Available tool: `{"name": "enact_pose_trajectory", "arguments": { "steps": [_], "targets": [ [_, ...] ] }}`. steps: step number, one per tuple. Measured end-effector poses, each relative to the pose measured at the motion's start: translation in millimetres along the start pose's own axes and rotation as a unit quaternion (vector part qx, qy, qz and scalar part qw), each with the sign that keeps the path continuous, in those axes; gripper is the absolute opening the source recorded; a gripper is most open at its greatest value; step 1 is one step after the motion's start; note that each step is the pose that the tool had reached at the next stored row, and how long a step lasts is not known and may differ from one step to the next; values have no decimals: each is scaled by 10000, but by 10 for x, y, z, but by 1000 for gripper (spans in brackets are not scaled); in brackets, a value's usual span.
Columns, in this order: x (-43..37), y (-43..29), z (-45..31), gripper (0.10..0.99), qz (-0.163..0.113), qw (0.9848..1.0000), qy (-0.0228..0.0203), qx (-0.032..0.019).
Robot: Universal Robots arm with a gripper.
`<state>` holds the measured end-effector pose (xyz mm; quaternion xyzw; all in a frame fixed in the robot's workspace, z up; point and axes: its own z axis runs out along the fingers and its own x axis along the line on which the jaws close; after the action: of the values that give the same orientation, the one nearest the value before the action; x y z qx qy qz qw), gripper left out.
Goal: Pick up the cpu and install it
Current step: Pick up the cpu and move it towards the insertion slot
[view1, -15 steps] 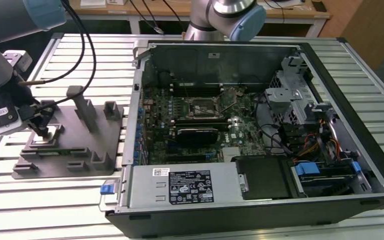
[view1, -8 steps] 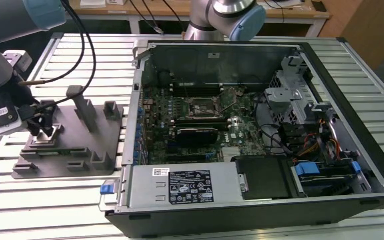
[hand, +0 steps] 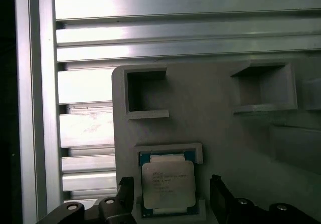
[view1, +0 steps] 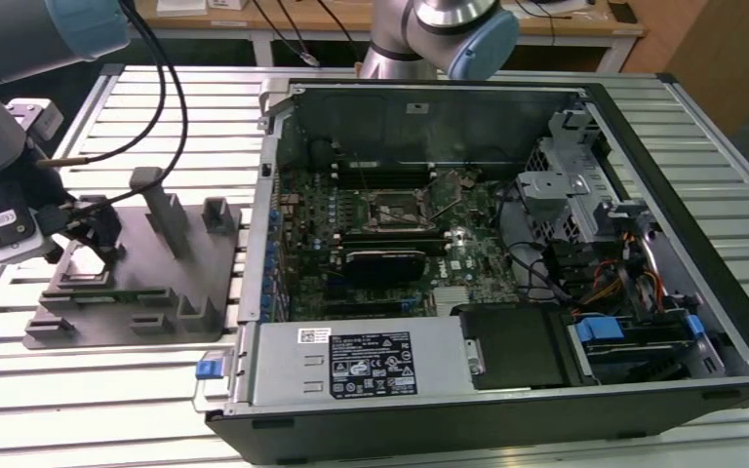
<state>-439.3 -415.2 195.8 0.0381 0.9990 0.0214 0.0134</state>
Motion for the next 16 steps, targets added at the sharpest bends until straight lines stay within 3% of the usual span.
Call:
{"name": "enact_pose_trajectory", "arguments": {
  "steps": [1,16],
  "targets": [
    [0,0,1,706,0,10000,0,0],
    [0,-1,28,706,0,10000,-1,1]
  ]
}}
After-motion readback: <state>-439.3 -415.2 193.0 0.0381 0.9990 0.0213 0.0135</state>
